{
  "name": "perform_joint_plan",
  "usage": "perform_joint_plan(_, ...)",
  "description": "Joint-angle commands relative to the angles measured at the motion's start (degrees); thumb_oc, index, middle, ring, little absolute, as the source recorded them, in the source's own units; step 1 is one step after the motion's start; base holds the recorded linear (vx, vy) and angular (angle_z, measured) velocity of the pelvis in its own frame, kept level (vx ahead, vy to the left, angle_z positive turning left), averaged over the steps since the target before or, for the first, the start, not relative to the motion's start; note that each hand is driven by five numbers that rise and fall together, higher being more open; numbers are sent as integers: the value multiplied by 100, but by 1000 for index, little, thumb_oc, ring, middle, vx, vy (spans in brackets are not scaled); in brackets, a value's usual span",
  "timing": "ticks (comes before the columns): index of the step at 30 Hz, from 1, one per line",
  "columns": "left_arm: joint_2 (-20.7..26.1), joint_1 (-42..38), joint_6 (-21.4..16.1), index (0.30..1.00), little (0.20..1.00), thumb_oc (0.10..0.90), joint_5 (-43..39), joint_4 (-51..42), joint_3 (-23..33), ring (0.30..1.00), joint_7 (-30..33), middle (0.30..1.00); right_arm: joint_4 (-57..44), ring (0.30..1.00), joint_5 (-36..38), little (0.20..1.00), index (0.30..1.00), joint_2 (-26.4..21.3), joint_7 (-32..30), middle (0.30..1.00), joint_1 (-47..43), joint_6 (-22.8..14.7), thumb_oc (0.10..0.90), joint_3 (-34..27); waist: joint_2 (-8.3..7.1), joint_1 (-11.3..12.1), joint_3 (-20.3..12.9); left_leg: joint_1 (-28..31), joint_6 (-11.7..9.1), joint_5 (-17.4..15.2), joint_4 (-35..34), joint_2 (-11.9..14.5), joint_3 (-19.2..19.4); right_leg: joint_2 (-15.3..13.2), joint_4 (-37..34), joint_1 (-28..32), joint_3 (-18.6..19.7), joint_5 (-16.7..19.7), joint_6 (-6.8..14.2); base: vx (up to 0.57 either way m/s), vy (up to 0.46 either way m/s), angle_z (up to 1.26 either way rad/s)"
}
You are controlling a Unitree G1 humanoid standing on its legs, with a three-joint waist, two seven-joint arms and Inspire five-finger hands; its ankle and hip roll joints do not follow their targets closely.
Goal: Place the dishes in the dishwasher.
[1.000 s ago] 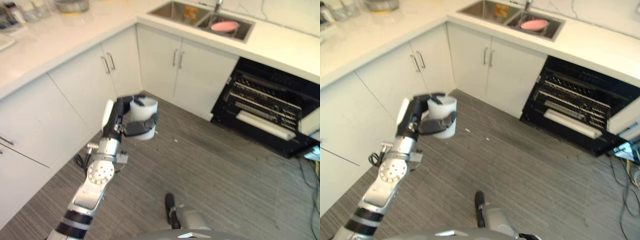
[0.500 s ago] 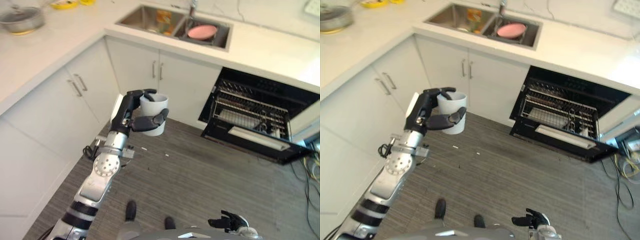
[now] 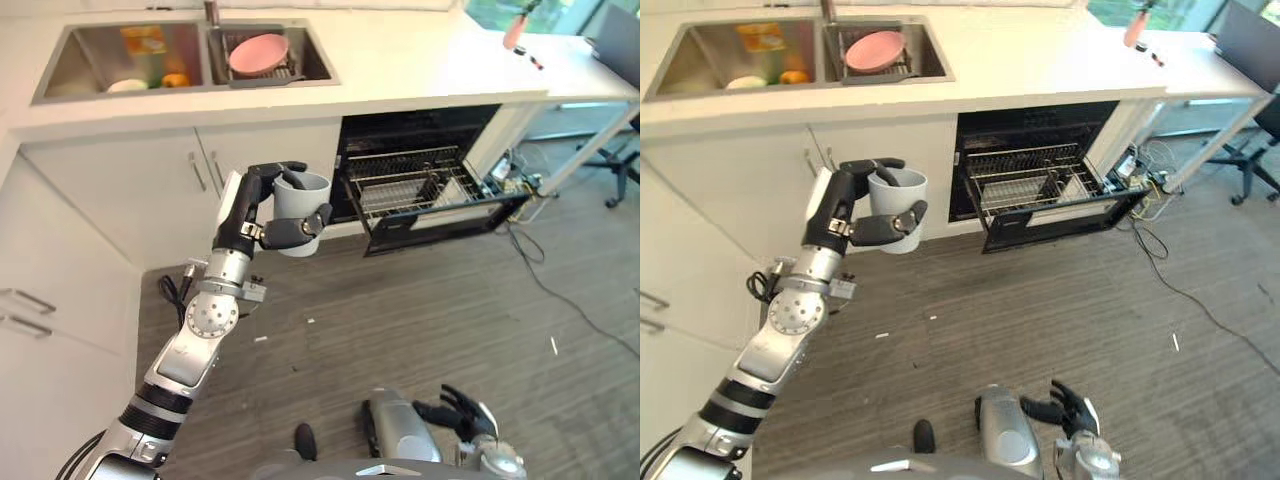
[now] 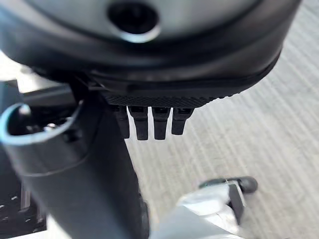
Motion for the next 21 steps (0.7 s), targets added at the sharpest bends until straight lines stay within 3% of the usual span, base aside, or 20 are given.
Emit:
perform_joint_plan(1,294,-251,-569,300,300,400,556,-906,428,300,167,300,-1009,900,-695,900,900,-889,-577,900,-407,-833,800,-440,-411,3,-604,-5,-418,112,-120,437,-184,-156,-2067,829,-689,547,96,159,50,-54)
perform_joint_plan(2,289,-182,-540,300,300,400,587,-918,483,300,159,300,-1440,900,-810,900,900,-973,-627,900,-447,-869,800,-555,-421,41,-645,64,-419,48,-120,432,-82,-278,-2204,862,-1074,615,71,271,21,-59)
perform_joint_plan(3,232,55,-558,300,300,400,631,-959,629,300,113,300,-2264,900,-1066,900,900,-1171,-743,900,-463,-1006,800,-867,-471,12,-782,205,-397,-75,-120,396,2,-344,-2556,1135,-918,672,53,352,31,-65)
perform_joint_plan(4,114,138,-555,300,300,400,586,-937,644,300,98,300,-2656,900,-1112,900,900,-1215,-815,900,-440,-1125,800,-1075,-452,-41,-862,277,-404,-92,-117,402,7,-264,-2667,1282,-566,659,-14,374,17,-42)
perform_joint_plan(5,65,207,-589,300,300,400,552,-941,667,300,85,300,-2822,900,-1183,900,900,-1260,-856,900,-370,-1133,800,-1198,-422,10,-914,336,-419,-118,-112,407,74,-226,-2782,1403,-457,665,-39,258,-10,-35)
perform_joint_plan(9,25,380,-593,300,300,400,418,-971,739,300,30,300,-3709,900,-1202,900,900,-1422,-872,900,-698,-1300,800,-1462,-346,25,-996,411,-542,-210,374,521,227,-209,-2919,1661,-442,641,-146,205,-34,-34)
perform_joint_plan(11,6,387,-611,300,300,400,366,-947,707,300,-67,300,-4103,900,-1171,900,900,-1493,-800,900,-816,-1375,800,-1498,-343,11,-922,175,-739,40,1483,677,219,-136,-3047,1872,-223,595,-294,205,-126,-25)
perform_joint_plan(12,-31,386,-612,300,300,400,320,-935,655,300,-112,300,-4282,900,-1018,900,900,-1477,-713,900,-895,-1423,800,-1423,-465,58,-762,-407,-977,719,2822,787,165,-215,-3199,2155,-85,592,-439,254,-230,-32)
perform_joint_plan(13,-53,337,-599,300,300,400,289,-922,600,300,-121,300,-4320,900,-879,900,900,-1451,-699,900,-944,-1441,800,-1362,-522,89,-662,-678,-1091,906,3643,818,128,-262,-3302,2300,-38,560,-517,163,-191,-40)
perform_joint_plan(15,-103,276,-584,300,300,400,256,-938,503,300,-111,300,-4364,900,-694,900,900,-1420,-684,900,-1142,-1438,800,-1209,-594,277,-444,-1294,-969,739,4552,448,-169,-331,-3339,2390,133,538,-608,82,-65,-4)
perform_joint_plan(17,-127,305,-560,300,300,400,249,-973,504,300,-90,300,-4358,900,-612,900,900,-1386,-673,900,-1173,-1419,800,-1129,-563,325,-416,-1478,-876,631,4483,423,-212,-330,-3347,2433,226,515,-604,115,12,-3)
perform_joint_plan(18,-141,337,-560,300,300,400,264,-1003,532,300,-75,300,-4369,900,-542,900,900,-1309,-665,900,-1193,-1417,800,-1067,-497,379,-402,-1557,-785,558,3976,330,-247,-306,-3355,2457,298,550,-552,307,82,-49)
perform_joint_plan(20,-182,416,-665,300,300,400,230,-1014,552,300,-30,300,-4448,900,-387,900,900,-1126,-596,900,-1354,-1507,800,-843,-398,572,-477,-1494,-535,208,2120,268,-157,-273,-3360,2603,521,406,-367,408,136,-85)
perform_joint_plan(21,-170,405,-684,300,300,400,269,-992,521,300,-4,300,-4454,900,-290,900,900,-1044,-605,900,-1406,-1536,800,-787,-349,673,-509,-1513,-508,361,1496,160,-273,-207,-3360,2640,594,416,-343,355,90,-98)
